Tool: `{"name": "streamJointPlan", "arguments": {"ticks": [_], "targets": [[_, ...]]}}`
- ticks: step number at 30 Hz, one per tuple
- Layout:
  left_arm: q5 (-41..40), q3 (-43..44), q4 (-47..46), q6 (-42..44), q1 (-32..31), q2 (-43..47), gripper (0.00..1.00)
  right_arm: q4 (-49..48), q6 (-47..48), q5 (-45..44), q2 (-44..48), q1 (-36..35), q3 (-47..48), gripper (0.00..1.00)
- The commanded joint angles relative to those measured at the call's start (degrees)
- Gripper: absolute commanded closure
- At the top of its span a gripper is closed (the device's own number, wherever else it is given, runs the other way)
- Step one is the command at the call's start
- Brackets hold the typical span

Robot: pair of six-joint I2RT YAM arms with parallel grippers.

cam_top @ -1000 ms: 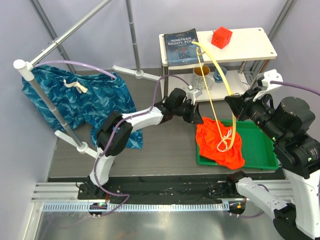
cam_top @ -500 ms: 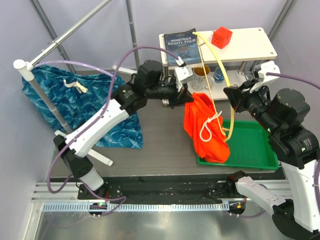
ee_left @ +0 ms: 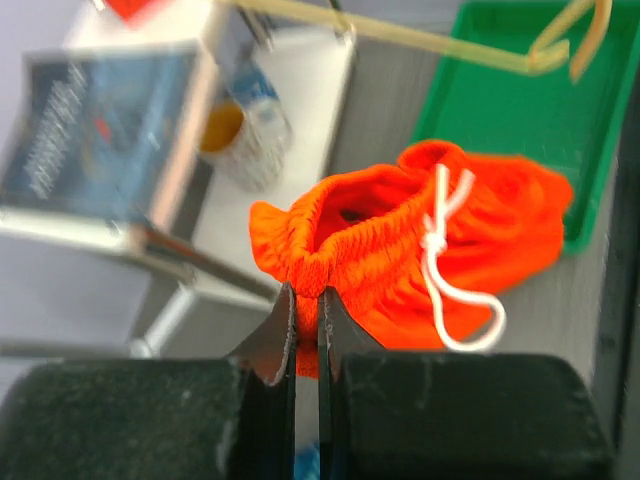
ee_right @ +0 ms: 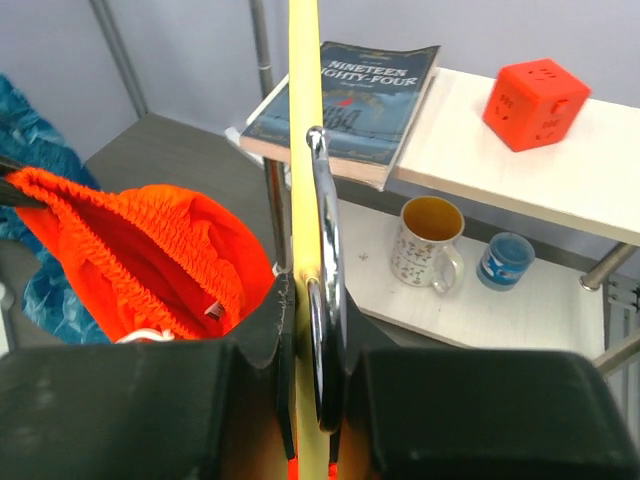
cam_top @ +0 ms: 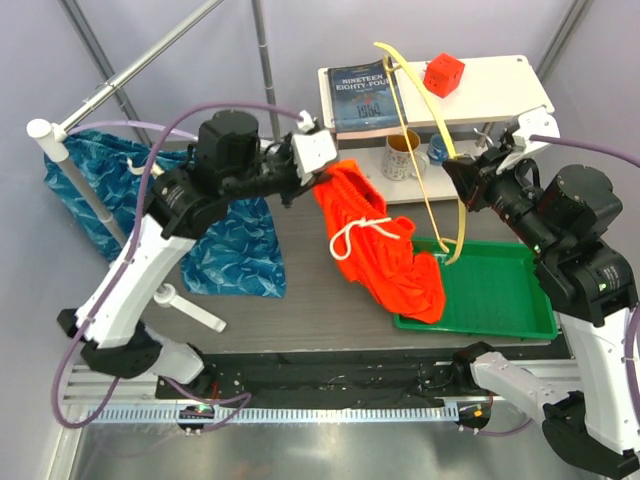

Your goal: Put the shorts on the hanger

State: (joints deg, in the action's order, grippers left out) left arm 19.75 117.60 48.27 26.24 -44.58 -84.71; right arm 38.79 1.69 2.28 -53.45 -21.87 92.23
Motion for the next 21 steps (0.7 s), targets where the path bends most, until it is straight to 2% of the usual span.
{"name": "streamJointPlan", "arguments": {"ticks": [1, 3, 6, 9, 12, 17, 21], "targets": [[-3.8, -19.1, 2.6, 1.1, 2.4, 9.5, 1.0, -3.0, 4.0, 11.4, 2.3, 0.2, -2.1, 0.99], [-4.0, -27.7, -0.7, 1.8, 3.7, 15.9, 1.0, -0.4, 6.1, 16.7, 2.8, 0.2, -5.0, 0.99], [-2.7, -46.9, -4.9, 7.8, 4.4, 23.8, 1.0, 5.9, 11.8, 28.3, 3.8, 0.2, -9.2, 0.99], [-1.5, -58.7, -9.5, 13.5, 4.5, 30.6, 1.0, 11.8, 16.6, 35.6, 4.7, 0.2, -13.2, 0.99], [0.0, -64.8, -10.6, 15.9, 4.9, 33.5, 1.0, 18.3, 26.1, 37.7, 5.1, 0.2, -15.8, 0.99], [3.4, -67.9, -11.6, 13.8, 5.7, 36.3, 1.0, 31.8, 41.7, 39.7, 3.4, 0.2, -16.1, 0.99], [3.9, -70.0, -11.5, 13.5, 6.1, 39.2, 1.0, 38.5, 53.2, 39.1, 1.7, 0.2, -15.5, 0.99]]}}
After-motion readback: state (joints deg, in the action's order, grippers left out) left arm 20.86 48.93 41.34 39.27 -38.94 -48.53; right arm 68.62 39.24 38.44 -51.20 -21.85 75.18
